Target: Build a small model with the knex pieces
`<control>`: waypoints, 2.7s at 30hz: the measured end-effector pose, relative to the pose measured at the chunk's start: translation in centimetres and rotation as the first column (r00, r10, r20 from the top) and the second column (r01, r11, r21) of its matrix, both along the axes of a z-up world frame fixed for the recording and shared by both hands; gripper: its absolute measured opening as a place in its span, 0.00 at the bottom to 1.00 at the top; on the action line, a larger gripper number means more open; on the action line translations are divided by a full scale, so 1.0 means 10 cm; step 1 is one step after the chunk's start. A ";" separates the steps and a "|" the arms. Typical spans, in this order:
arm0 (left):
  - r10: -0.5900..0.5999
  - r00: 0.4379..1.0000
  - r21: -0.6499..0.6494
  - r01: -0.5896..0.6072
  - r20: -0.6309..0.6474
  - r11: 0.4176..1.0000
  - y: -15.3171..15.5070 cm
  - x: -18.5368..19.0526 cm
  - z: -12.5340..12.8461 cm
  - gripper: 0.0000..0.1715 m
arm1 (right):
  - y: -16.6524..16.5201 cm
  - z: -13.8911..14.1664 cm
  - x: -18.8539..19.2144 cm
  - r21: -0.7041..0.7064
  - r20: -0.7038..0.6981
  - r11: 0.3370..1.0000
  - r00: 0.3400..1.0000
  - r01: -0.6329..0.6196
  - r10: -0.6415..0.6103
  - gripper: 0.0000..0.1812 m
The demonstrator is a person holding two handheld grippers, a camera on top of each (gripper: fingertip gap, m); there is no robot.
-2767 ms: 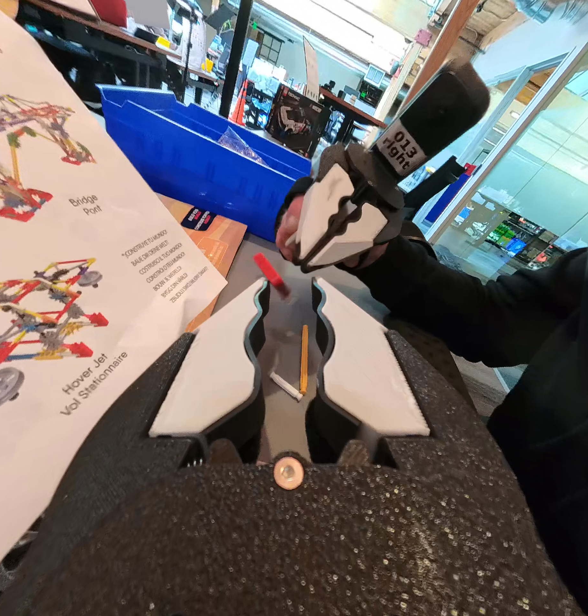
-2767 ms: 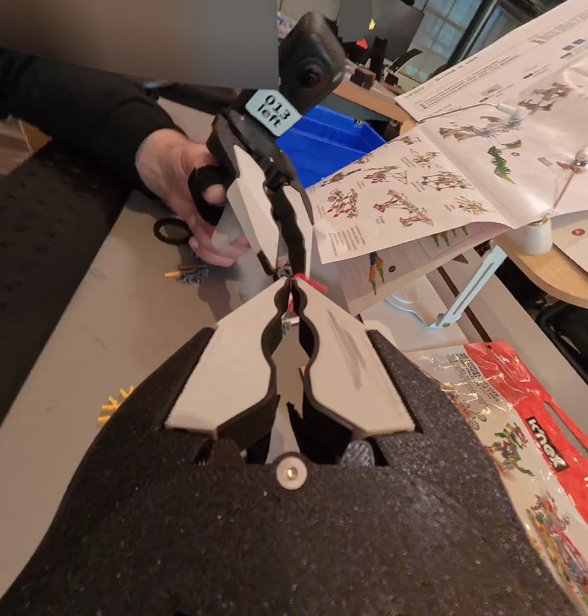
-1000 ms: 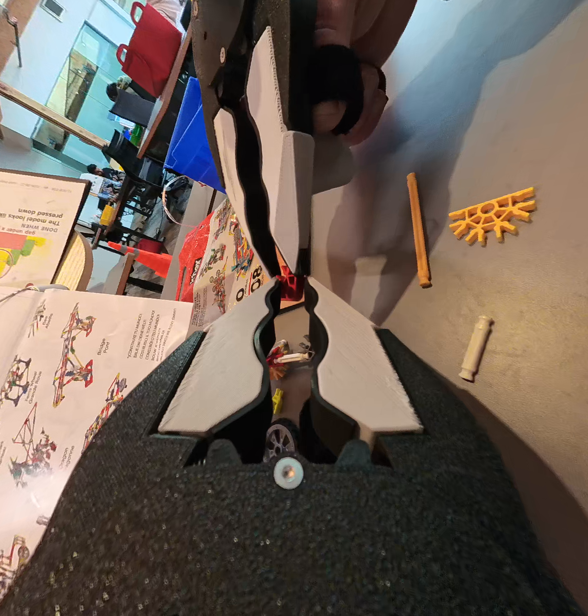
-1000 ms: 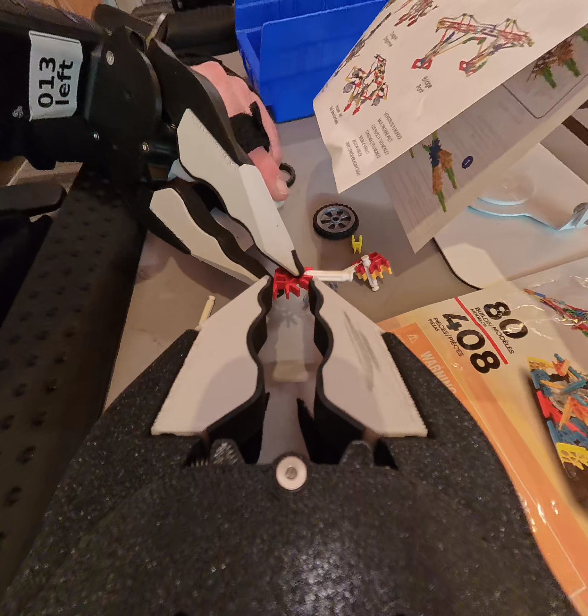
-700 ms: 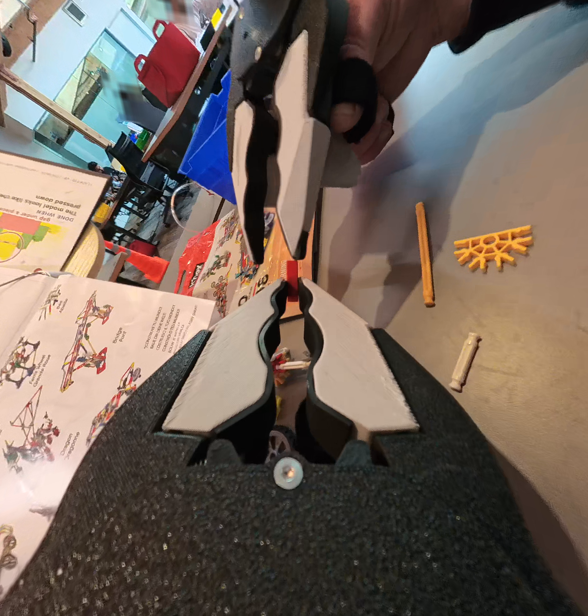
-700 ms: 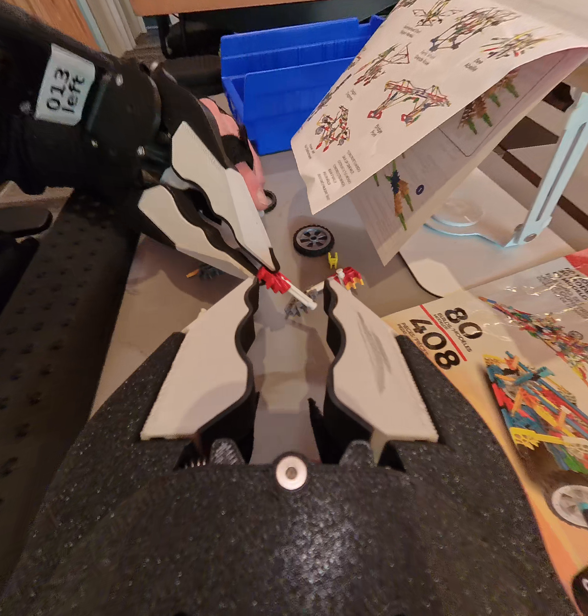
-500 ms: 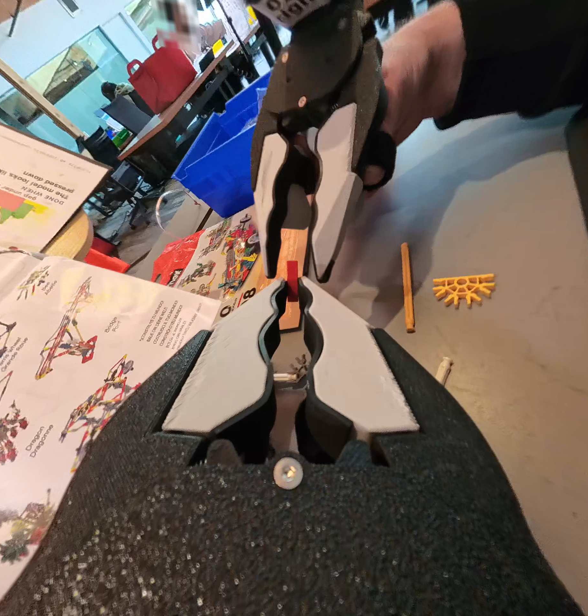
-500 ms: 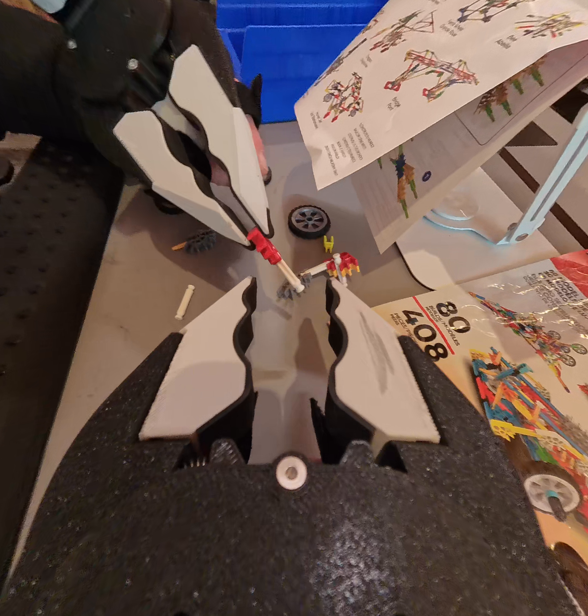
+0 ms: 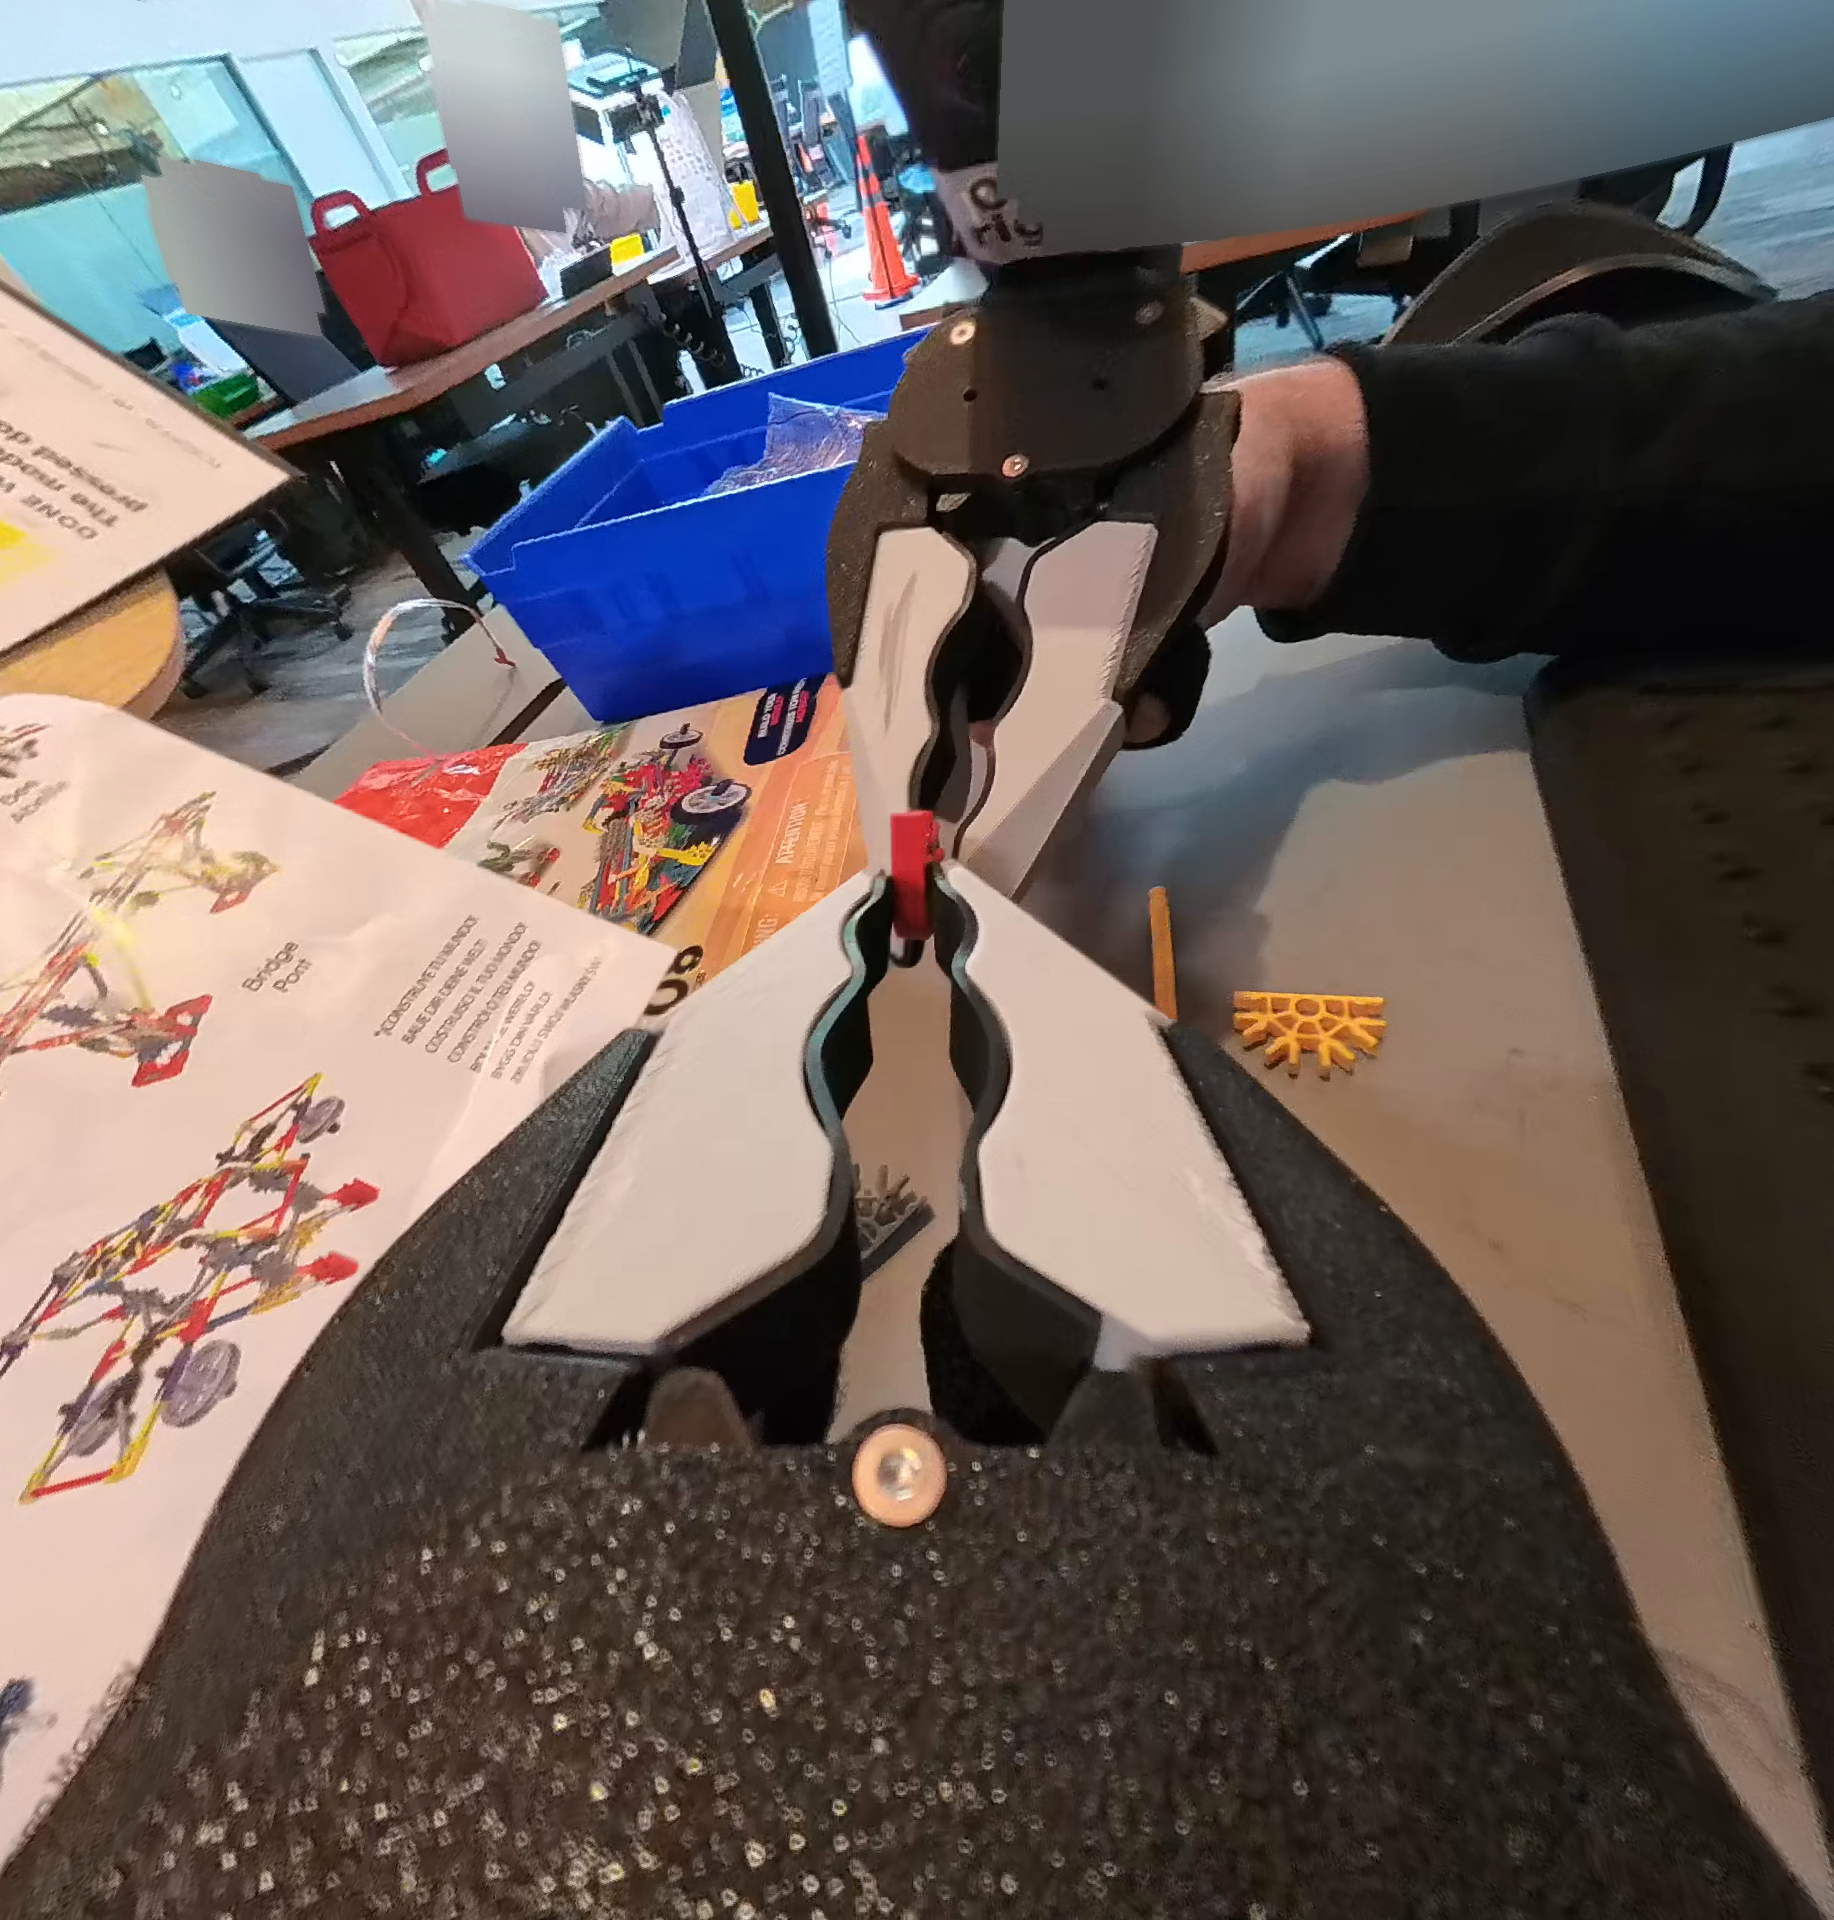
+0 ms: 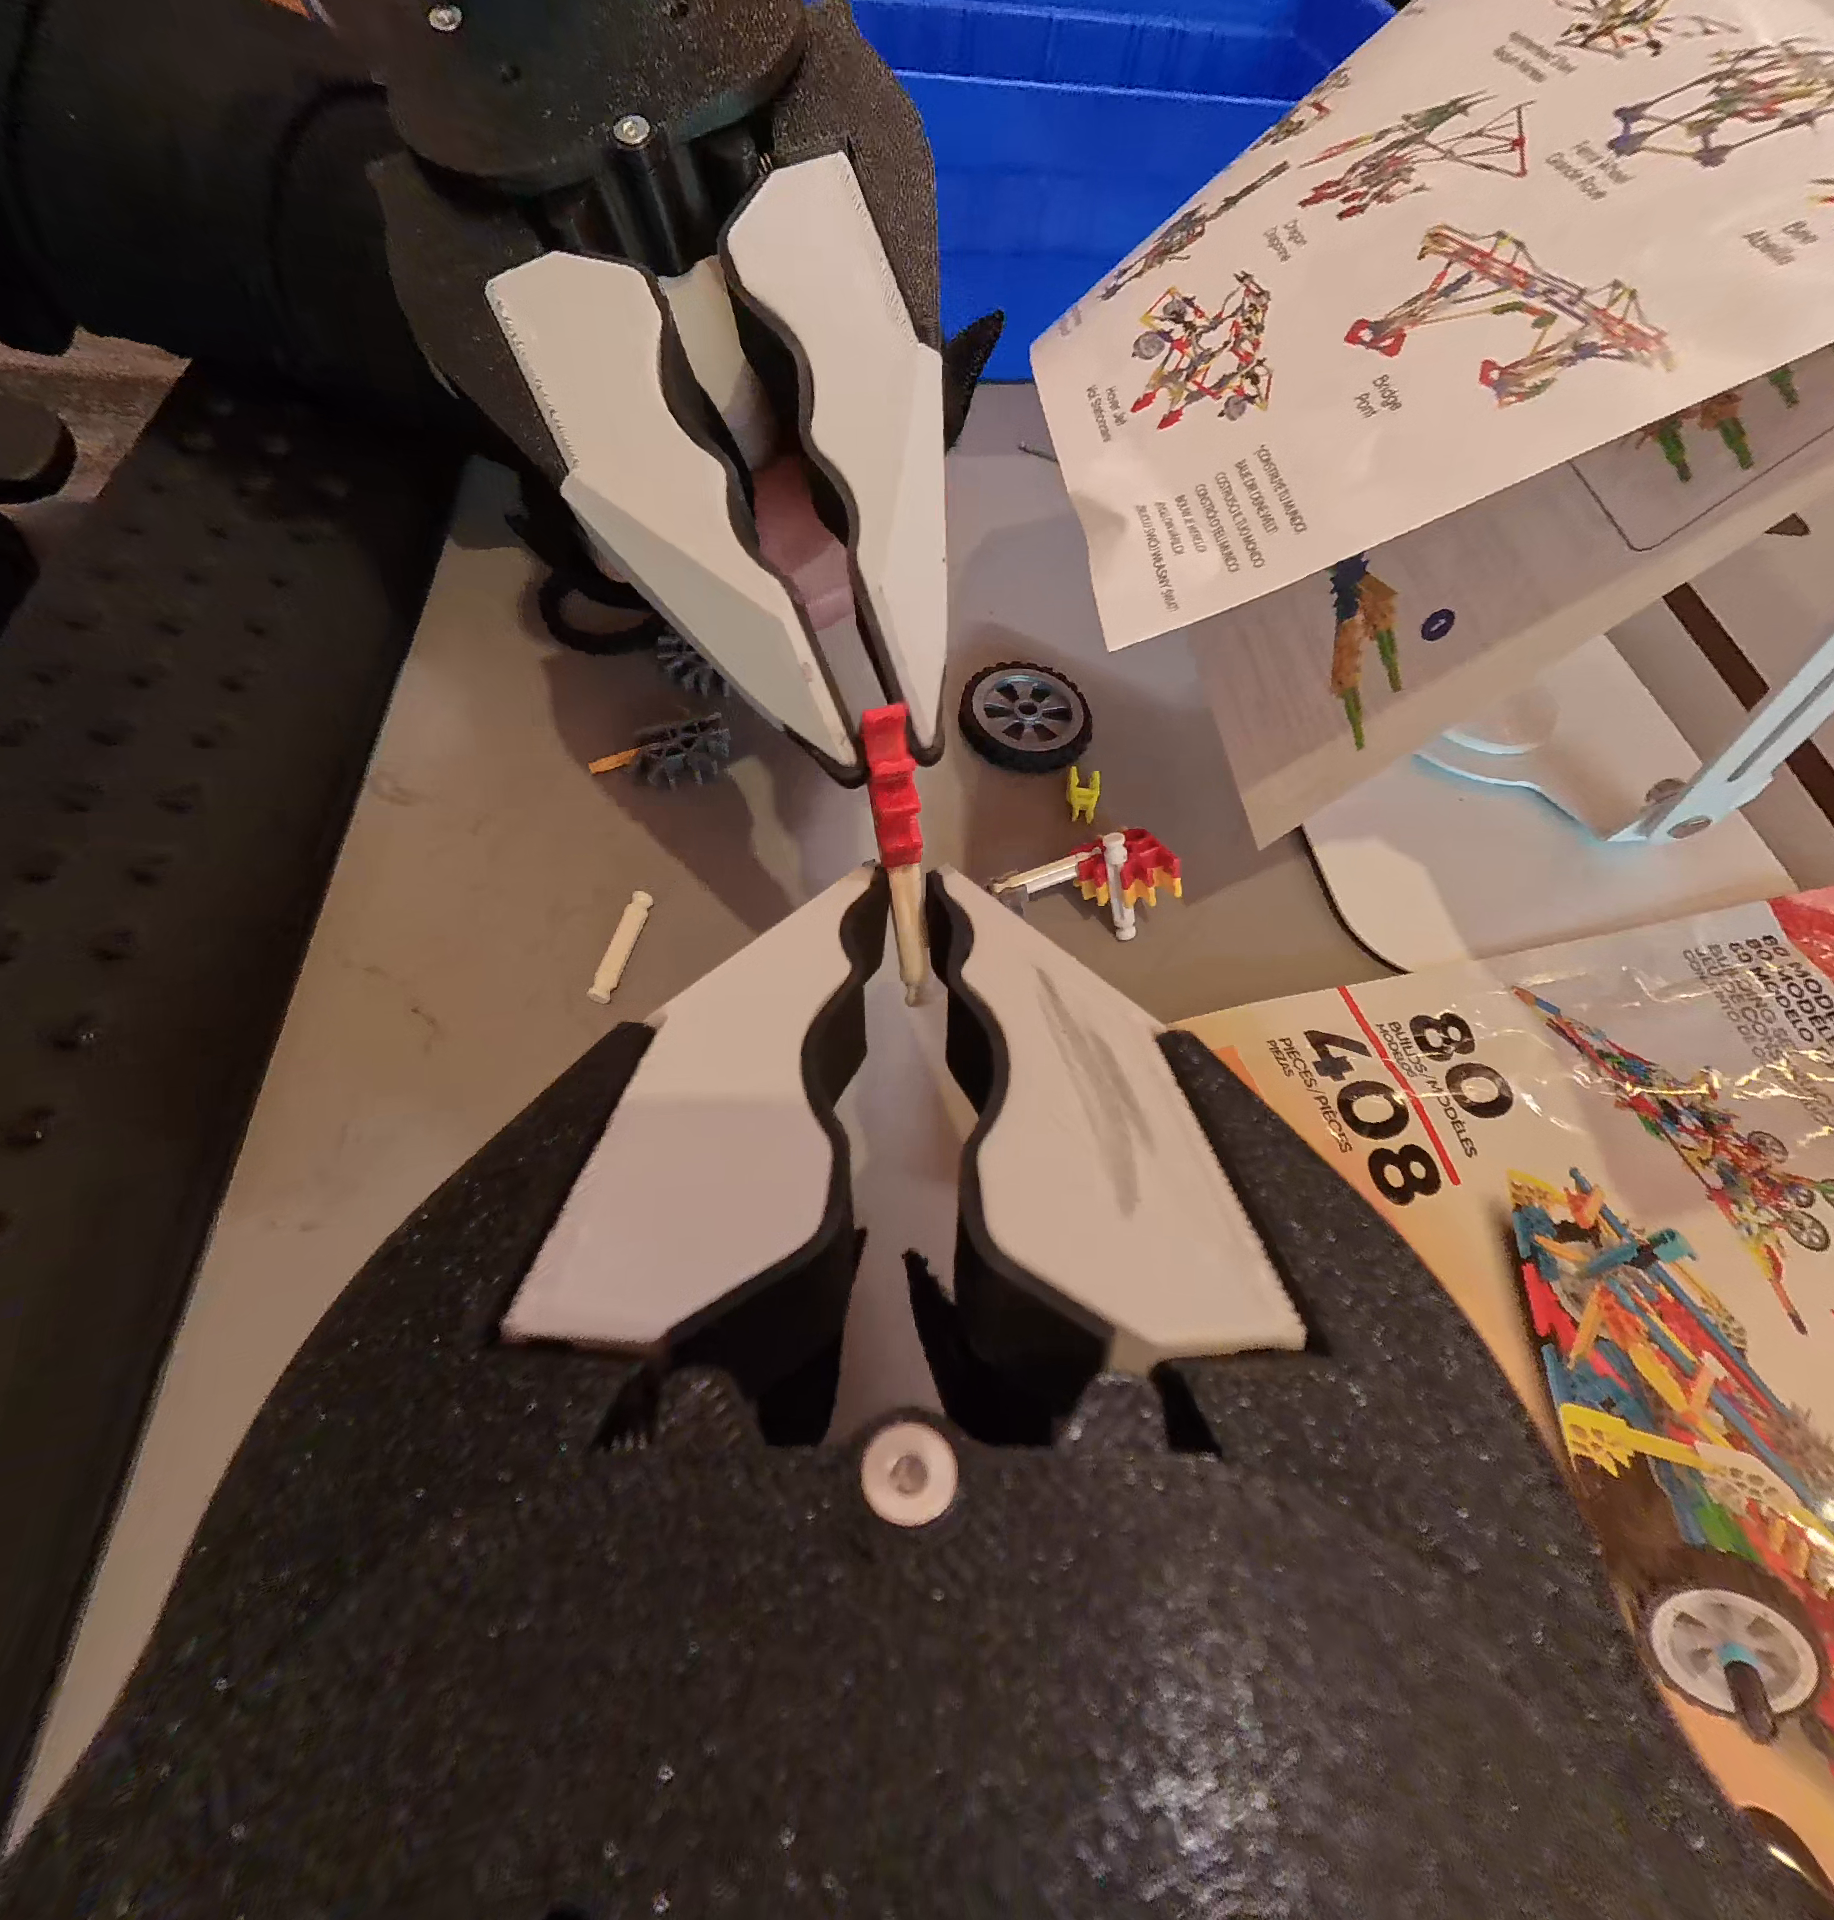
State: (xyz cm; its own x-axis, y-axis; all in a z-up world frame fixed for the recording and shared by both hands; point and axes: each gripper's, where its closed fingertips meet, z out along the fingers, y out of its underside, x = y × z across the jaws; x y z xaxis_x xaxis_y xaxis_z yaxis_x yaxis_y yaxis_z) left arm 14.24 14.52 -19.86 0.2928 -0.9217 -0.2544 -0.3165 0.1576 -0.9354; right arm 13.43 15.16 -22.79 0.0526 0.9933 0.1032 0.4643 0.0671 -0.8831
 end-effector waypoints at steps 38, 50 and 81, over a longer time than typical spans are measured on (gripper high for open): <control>0.101 0.985 0.034 -0.097 -0.138 0.995 0.24 -0.20 -0.13 0.04 | 0.26 -0.07 0.06 0.077 0.089 0.984 0.982 0.161 -0.167 0.09; 0.139 0.983 -0.011 -0.141 -0.117 0.990 0.35 -0.38 -0.04 0.03 | 0.42 0.00 0.18 0.038 0.041 0.969 0.969 0.244 -0.246 0.09; 0.069 0.957 -0.004 -0.073 -0.283 0.997 0.22 -0.26 -0.43 0.06 | 0.16 -0.29 0.03 0.090 0.185 0.992 0.977 0.088 -0.104 0.00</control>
